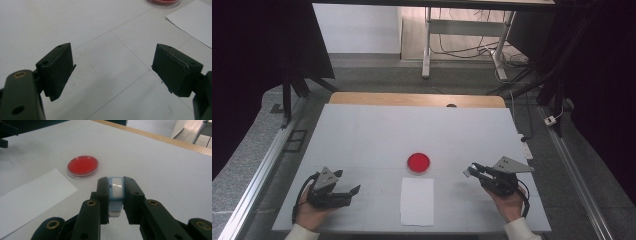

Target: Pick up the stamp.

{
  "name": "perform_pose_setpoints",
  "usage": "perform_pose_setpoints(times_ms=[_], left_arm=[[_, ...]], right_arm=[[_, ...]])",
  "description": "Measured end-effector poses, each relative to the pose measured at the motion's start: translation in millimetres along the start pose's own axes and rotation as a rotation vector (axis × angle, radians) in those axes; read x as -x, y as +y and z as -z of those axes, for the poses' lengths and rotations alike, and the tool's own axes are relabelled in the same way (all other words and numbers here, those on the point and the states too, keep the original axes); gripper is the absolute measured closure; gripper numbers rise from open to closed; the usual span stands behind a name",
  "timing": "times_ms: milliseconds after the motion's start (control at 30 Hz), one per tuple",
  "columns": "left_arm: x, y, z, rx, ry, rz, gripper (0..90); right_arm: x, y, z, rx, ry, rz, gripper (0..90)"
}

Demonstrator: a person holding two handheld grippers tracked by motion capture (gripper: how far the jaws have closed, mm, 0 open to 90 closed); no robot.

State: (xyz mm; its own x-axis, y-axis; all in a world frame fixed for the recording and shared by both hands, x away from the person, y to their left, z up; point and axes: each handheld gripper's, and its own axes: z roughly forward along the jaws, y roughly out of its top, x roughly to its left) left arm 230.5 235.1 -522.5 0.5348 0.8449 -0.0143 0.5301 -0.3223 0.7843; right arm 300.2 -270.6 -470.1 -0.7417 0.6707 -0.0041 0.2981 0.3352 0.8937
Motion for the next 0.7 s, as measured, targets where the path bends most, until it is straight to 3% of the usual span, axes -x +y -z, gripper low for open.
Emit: perform_pose_setpoints(times_ms=[333,700], left_arm=[[-0.1,0.1,-1.2,-0.003,-0.002,0.001,17.0],[-0.2,0.6,-2.3,-0.003,-0.005,0.0,17.0]], right_arm=[[-0.5,8.4,0.4,0.027,0.004,-0.034,75.2],[-4.0,23.2,-6.2,0.035,0.013,-0.029,75.3]])
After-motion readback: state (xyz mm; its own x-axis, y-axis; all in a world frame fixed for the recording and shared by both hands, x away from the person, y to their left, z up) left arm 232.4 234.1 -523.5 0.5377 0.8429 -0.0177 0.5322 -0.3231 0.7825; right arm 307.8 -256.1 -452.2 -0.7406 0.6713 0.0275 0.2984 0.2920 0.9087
